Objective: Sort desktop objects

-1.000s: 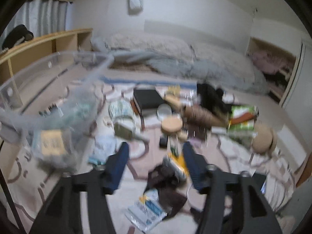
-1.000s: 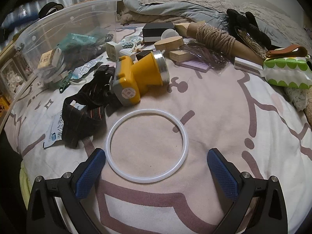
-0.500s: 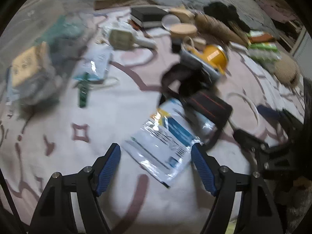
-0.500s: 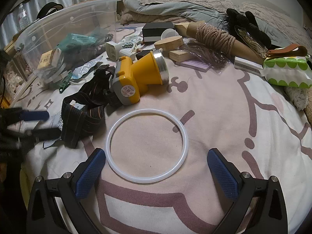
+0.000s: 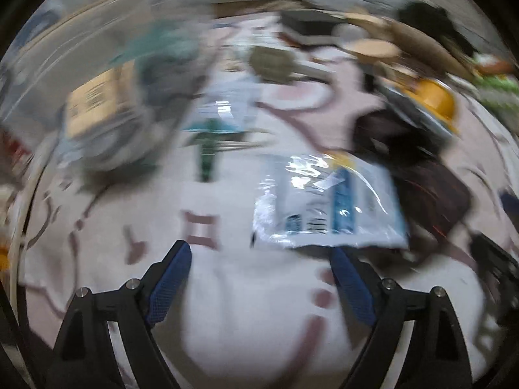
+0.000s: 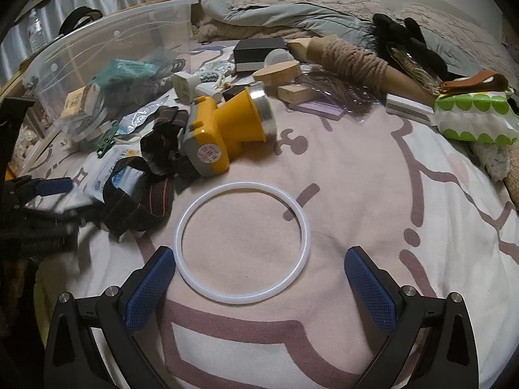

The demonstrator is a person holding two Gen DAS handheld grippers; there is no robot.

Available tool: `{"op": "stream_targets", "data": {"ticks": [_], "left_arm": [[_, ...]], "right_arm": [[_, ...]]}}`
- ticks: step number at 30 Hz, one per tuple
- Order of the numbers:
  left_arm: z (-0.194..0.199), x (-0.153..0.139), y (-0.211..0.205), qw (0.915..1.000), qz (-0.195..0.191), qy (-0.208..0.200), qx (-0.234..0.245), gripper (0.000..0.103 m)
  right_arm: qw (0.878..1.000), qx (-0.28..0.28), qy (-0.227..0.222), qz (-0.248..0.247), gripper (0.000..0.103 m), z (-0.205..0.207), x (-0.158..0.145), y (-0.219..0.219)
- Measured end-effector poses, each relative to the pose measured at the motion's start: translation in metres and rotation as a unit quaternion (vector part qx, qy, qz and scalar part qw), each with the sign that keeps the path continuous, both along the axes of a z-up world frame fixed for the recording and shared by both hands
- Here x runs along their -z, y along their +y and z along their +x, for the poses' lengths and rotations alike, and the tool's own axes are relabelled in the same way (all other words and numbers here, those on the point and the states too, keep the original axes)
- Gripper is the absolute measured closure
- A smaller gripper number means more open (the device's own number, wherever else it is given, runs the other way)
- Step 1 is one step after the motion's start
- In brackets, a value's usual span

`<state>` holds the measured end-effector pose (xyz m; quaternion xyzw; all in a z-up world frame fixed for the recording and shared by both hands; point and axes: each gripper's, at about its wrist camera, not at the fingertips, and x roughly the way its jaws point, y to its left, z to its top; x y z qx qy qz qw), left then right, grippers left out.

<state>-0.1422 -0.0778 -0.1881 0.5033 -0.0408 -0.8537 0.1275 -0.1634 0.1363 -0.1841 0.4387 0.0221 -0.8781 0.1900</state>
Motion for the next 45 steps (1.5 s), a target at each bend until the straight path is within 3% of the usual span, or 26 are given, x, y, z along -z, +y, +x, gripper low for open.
{"op": "stream_targets", "data": {"ticks": [4,9,14,18,22,32,35,36,37,38,40,45], "left_arm": [[0.000,-0.002,-0.030,0.9978,0.014,0.012,-0.063,0.014],[0.009,-0.011,-0.036,0.9961,0.010,0.031,-0.082,0.016],[0.022,-0.033,-0.014,0.9969,0.027,0.071,-0.023,0.016],[0.017,-0.052,0.014,0.9903,0.068,0.108,0.057,0.016],[-0.009,-0.050,0.036,0.9860,0.080,0.097,0.110,0.016],[-0.057,0.002,0.062,0.9854,0.024,0.011,0.168,0.016],[-0.063,0.009,0.062,0.9850,0.028,0.008,0.170,0.042],[-0.064,0.010,0.061,0.9850,0.038,0.009,0.168,0.061],[-0.066,0.010,0.059,0.9852,0.054,0.009,0.163,0.072],[-0.066,0.009,0.058,0.9855,0.062,0.012,0.157,0.077],[-0.067,0.005,0.055,0.9851,0.077,0.021,0.152,0.096],[-0.060,-0.020,0.038,0.9755,0.169,0.077,0.118,0.098]], "right_arm": [[0.999,0.040,0.004,0.017,0.000,-0.005,-0.001,0.009],[0.992,0.120,-0.009,0.023,0.000,-0.016,0.000,0.037],[0.989,0.143,-0.013,0.037,0.000,-0.019,-0.001,0.050],[0.989,0.144,-0.015,0.044,0.000,-0.020,-0.001,0.053],[0.988,0.139,-0.013,0.058,0.000,-0.020,0.002,0.050],[0.989,0.137,-0.015,0.054,0.000,-0.022,0.003,0.049],[0.989,0.135,-0.016,0.053,0.000,-0.023,0.003,0.049],[0.989,0.135,-0.016,0.053,0.000,-0.023,0.003,0.049],[0.989,0.135,-0.016,0.053,0.000,-0.023,0.003,0.049],[0.989,0.135,-0.016,0.053,0.000,-0.023,0.003,0.049],[0.989,0.135,-0.016,0.053,0.000,-0.023,0.003,0.049],[0.989,0.136,-0.016,0.053,0.000,-0.023,0.003,0.049]]}}
